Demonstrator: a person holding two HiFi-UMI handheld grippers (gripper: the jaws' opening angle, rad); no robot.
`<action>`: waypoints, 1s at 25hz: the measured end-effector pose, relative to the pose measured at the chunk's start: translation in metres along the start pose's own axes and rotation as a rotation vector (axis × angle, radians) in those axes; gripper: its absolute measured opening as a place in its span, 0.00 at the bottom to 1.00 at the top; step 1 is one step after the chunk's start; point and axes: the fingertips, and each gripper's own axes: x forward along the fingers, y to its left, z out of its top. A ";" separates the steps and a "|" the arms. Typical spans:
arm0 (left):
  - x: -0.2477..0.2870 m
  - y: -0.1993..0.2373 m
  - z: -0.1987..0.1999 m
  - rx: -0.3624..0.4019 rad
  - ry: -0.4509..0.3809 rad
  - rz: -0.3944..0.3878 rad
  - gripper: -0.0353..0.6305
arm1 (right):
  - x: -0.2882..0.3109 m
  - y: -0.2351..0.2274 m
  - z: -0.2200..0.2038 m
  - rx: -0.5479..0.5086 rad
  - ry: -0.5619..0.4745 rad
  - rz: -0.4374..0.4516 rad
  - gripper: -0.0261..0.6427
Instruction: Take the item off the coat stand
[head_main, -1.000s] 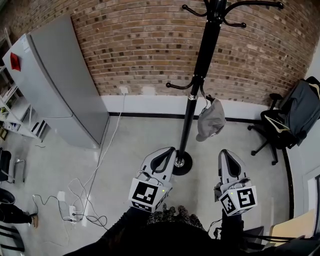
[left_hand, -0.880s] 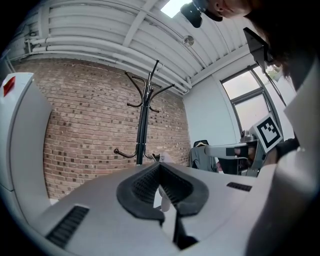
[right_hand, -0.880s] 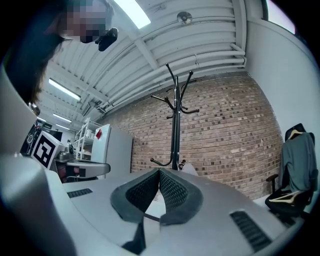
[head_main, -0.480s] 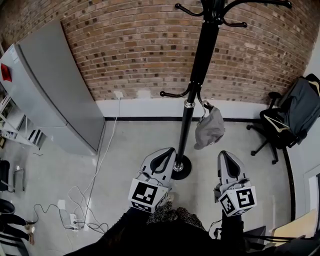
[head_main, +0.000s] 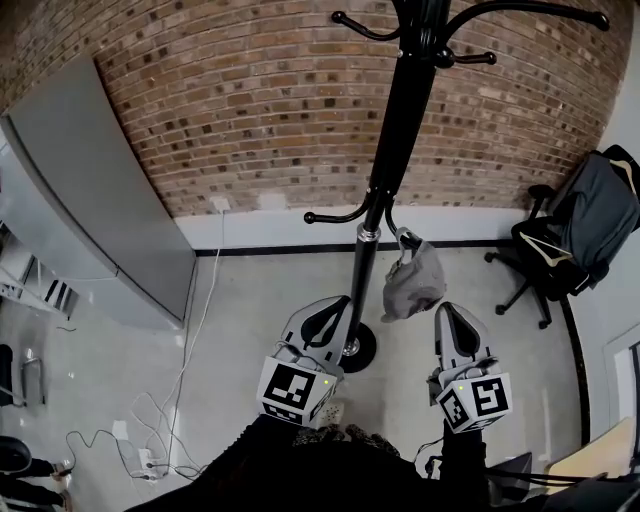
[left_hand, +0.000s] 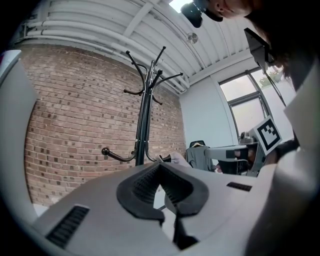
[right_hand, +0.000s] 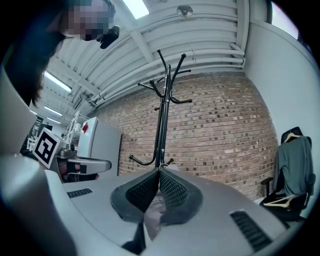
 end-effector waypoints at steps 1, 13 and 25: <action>0.004 0.002 0.001 0.001 -0.003 -0.006 0.05 | 0.003 -0.002 -0.001 0.001 0.002 -0.004 0.05; 0.037 0.018 -0.008 -0.007 0.013 -0.041 0.05 | 0.031 -0.022 -0.021 -0.036 0.060 0.010 0.28; 0.047 0.027 -0.011 -0.003 0.018 -0.055 0.05 | 0.062 -0.035 -0.071 -0.029 0.190 0.069 0.54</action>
